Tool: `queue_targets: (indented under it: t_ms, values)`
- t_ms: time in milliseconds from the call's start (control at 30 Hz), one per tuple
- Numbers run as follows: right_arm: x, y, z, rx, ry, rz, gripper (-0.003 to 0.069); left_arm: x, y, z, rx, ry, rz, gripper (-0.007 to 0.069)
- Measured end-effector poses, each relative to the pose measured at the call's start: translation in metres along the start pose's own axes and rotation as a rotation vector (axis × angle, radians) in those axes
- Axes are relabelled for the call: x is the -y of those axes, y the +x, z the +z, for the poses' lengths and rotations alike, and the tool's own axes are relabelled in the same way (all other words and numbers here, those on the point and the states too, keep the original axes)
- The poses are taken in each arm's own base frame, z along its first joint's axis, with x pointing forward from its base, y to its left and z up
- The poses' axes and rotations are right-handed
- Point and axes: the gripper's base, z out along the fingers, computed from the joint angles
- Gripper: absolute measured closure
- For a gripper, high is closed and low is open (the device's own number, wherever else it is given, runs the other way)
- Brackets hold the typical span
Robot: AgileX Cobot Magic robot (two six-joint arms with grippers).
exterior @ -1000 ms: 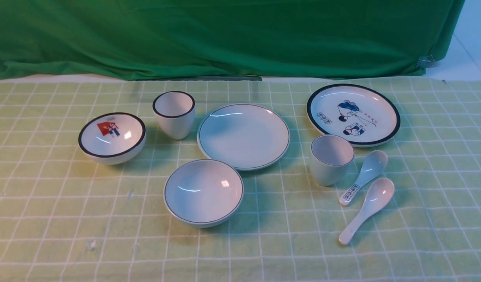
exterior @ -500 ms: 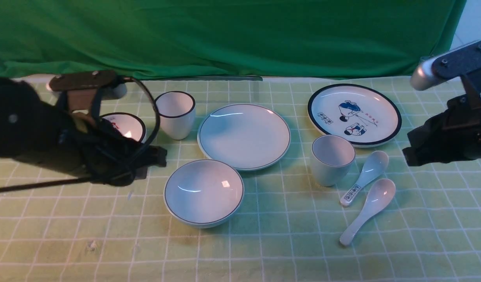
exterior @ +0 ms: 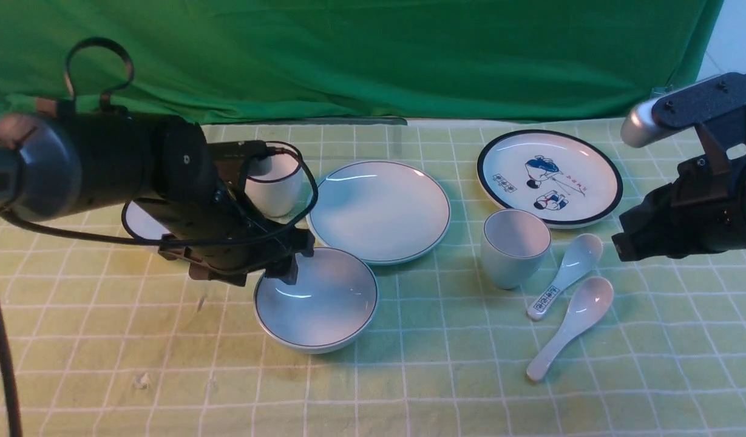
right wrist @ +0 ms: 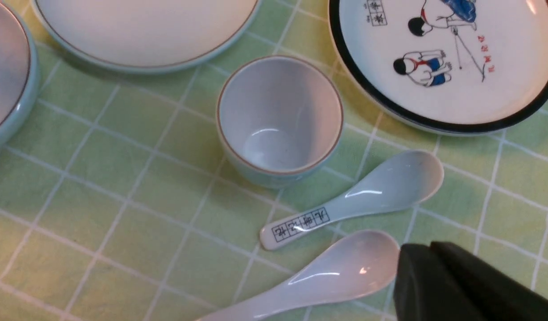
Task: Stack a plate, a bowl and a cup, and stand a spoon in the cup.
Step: Use the left arm to grab a blue rice bowl
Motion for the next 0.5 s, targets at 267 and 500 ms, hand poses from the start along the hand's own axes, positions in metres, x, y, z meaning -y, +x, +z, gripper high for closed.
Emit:
queue_targets:
  t_ms: [267, 500]
  values:
    - [0.0, -0.001, 0.0, 0.008, 0.002, 0.002, 0.0591, 0.0, -0.001, 0.009, -0.019, 0.003, 0.024, 0.0552]
    - [0.001, -0.002, 0.0, 0.022, 0.006, 0.002, 0.0581, 0.017, -0.041, -0.032, 0.237, 0.115, -0.008, 0.0593]
